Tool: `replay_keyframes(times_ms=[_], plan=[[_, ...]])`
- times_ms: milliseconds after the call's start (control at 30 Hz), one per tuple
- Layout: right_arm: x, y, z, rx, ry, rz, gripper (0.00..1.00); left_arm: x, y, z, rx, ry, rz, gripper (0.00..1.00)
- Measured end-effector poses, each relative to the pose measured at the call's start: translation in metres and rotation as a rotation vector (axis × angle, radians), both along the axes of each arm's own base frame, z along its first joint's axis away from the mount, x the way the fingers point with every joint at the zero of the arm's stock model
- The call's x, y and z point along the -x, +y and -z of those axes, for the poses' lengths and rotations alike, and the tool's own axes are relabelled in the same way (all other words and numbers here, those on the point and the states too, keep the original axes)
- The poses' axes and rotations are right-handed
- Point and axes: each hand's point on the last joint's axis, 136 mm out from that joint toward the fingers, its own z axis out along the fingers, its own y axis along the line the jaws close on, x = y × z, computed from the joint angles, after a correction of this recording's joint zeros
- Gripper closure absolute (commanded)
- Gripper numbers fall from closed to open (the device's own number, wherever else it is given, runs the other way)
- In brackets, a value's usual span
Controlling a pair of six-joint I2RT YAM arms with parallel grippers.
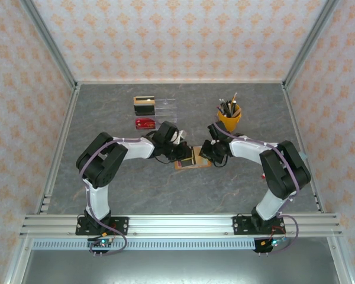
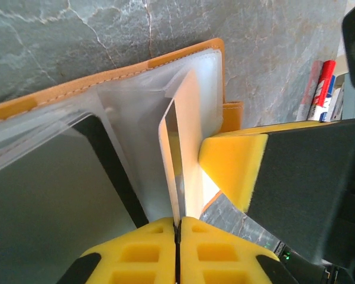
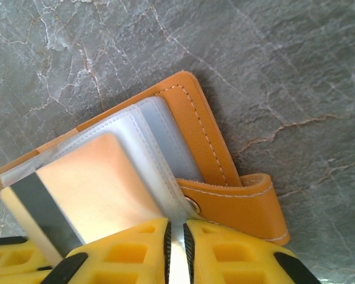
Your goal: Take the credit cards out of the card holder
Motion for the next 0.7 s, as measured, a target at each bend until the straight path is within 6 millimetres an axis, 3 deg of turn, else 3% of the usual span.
replay_keyframes(times_ms=[200,400,567,700], plan=[[-0.003,-0.003,0.000,0.022,-0.011,0.009,0.82,0.000,0.014,-0.008,-0.023,-0.017,0.002,1.00],[-0.004,-0.003,-0.003,0.023,-0.019,0.007,0.78,0.008,0.046,-0.014,-0.147,-0.042,0.018,1.00],[-0.005,-0.004,-0.016,0.022,-0.056,-0.011,0.66,0.002,0.079,-0.046,-0.299,-0.145,0.016,1.00],[-0.010,-0.001,-0.046,-0.011,-0.144,-0.028,0.53,-0.014,0.108,-0.075,-0.427,-0.234,-0.026,1.00]])
